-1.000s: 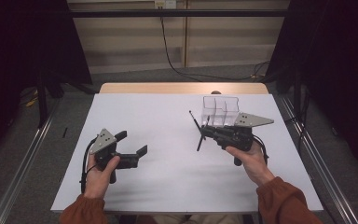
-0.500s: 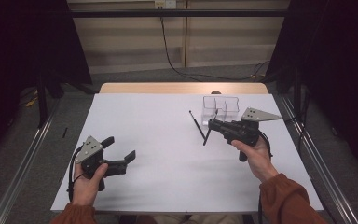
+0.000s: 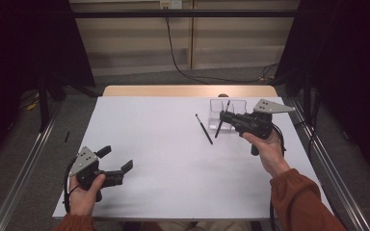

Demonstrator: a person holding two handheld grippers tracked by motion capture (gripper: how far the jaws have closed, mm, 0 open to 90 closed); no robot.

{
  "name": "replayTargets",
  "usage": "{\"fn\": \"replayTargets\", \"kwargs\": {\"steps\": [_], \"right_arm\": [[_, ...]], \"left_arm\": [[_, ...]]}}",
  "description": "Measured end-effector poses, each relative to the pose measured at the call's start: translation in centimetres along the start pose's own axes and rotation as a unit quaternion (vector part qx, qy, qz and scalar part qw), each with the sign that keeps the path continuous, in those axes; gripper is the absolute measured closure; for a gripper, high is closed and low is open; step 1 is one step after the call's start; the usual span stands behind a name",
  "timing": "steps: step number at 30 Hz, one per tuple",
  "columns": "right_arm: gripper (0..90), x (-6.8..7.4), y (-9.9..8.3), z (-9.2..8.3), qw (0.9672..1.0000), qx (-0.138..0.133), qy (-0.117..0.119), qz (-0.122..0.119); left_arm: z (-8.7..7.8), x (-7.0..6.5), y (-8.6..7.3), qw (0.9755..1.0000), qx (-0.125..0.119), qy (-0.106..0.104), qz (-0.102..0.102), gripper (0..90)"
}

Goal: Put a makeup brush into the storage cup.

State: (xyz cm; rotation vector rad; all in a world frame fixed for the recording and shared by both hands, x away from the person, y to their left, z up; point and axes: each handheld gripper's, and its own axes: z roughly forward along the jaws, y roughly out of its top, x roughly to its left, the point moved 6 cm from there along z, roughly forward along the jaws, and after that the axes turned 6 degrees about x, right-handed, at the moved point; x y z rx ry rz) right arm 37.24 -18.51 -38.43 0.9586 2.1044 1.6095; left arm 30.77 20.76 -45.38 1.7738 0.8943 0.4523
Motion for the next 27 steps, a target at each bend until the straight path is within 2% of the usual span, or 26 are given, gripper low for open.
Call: {"fn": "replayTargets", "kwargs": {"steps": [3, 6, 17, 27], "right_arm": [[83.8, -0.6, 0.3, 0.2, 1.0, -0.001, -0.006, 0.002], [83.8, -1.0, 1.0, 0.5, 0.9999, -0.005, -0.011, 0.003], [83.8, -2.5, 3.0, 1.2, 0.9994, -0.004, -0.035, -0.003], [83.8, -4.2, 4.3, 2.2, 0.9982, -0.001, -0.059, -0.009]], "left_arm": [[0.1, 0.0, -0.2, 1.0, 0.001, 0.002, 0.002, 2.3], [0.2, -0.1, -0.3, 0.9999, 0.006, 0.004, 0.015, 2.4], [0.3, -0.1, -0.5, 0.9997, 0.01, 0.003, 0.023, 2.4], [0.2, -0.2, -0.4, 0.9997, 0.011, 0.003, 0.021, 2.4]]}}
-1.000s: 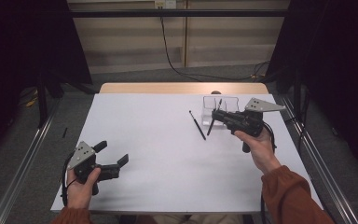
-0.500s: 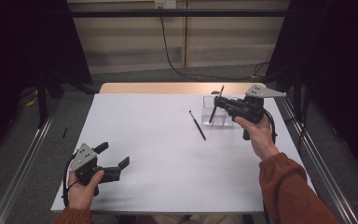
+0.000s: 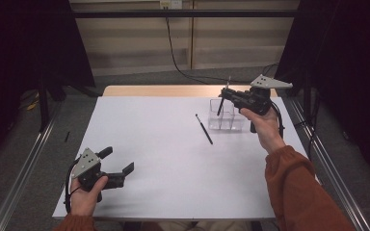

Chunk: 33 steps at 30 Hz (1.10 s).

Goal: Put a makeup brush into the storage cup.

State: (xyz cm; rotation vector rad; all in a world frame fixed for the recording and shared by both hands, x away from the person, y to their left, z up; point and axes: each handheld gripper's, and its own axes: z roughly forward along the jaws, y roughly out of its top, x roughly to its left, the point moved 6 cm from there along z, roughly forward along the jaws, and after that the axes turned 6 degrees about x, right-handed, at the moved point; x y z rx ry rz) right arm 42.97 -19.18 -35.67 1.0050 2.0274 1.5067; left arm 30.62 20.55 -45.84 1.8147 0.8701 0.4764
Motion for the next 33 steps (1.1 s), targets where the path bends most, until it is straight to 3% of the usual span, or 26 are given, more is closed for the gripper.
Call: {"fn": "replayTargets", "kwargs": {"steps": [18, 33], "right_arm": [[83.7, -2.6, 0.8, 2.9, 0.9986, 0.025, -0.047, -0.008], [83.8, -2.9, -0.6, 3.7, 0.9982, 0.04, -0.044, 0.002]], "left_arm": [[0.0, -0.2, 0.0, 0.9999, 0.007, 0.0, 0.011, 2.4], [-0.1, 0.0, -0.1, 0.9998, 0.008, 0.003, 0.017, 2.4]]}}
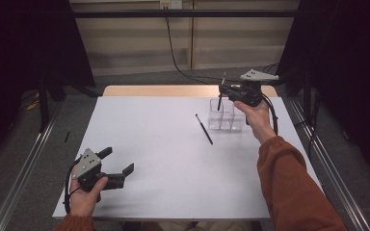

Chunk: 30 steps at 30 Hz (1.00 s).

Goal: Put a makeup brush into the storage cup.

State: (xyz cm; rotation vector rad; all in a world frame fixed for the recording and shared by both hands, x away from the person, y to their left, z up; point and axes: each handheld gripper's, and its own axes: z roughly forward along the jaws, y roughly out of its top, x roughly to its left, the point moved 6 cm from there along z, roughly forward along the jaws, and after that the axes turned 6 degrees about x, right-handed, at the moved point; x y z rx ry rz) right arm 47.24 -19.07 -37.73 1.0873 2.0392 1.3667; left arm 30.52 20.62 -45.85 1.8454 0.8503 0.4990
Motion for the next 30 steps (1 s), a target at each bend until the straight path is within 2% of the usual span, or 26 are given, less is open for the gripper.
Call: {"fn": "replayTargets", "kwargs": {"steps": [4, 19, 30], "right_arm": [[83.8, -0.1, -0.6, 0.3, 1.0, 0.006, -0.002, 0.001], [83.7, -0.6, -2.0, 0.8, 0.9998, 0.012, -0.003, 0.015], [83.7, -0.5, -3.1, 1.5, 0.9996, 0.019, 0.003, 0.021]], "left_arm": [[0.0, 0.0, 0.0, 1.0, 0.003, 0.002, 0.005, 2.4], [0.0, 0.1, -0.1, 1.0, 0.002, 0.001, 0.0, 2.4], [0.0, 0.3, -0.2, 1.0, 0.005, 0.002, 0.0, 2.7]]}}
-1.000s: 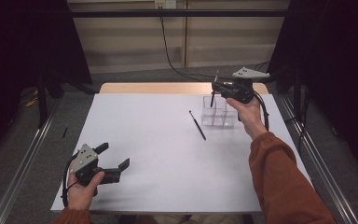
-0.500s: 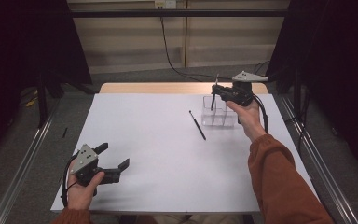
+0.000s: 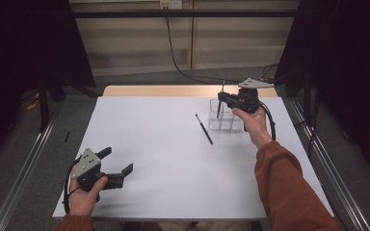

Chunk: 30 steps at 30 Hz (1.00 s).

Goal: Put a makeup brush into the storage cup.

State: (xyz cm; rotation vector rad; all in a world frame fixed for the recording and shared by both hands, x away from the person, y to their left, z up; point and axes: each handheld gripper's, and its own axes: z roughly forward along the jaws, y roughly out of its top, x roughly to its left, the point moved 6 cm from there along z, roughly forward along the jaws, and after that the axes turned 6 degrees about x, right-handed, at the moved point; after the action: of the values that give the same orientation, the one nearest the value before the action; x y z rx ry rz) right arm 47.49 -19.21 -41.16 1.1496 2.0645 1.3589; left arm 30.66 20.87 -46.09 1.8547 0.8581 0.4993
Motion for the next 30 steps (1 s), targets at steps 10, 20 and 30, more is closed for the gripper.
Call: {"fn": "replayTargets", "kwargs": {"steps": [10, 20, 30], "right_arm": [[83.5, -0.4, -0.8, 0.4, 0.9999, 0.003, 0.004, 0.013], [56.7, -0.2, -1.1, 0.3, 0.9998, 0.002, 0.006, 0.016], [20.3, -0.1, -1.3, 0.1, 0.9999, -0.006, -0.007, 0.01]], "left_arm": [[0.1, 0.2, -0.2, 1.0, 0.003, 0.001, 0.0, 3.1], [0.2, 0.0, -0.3, 1.0, 0.007, -0.002, 0.005, 3.2], [0.2, 0.1, -0.3, 1.0, 0.007, -0.001, 0.005, 3.3]]}}
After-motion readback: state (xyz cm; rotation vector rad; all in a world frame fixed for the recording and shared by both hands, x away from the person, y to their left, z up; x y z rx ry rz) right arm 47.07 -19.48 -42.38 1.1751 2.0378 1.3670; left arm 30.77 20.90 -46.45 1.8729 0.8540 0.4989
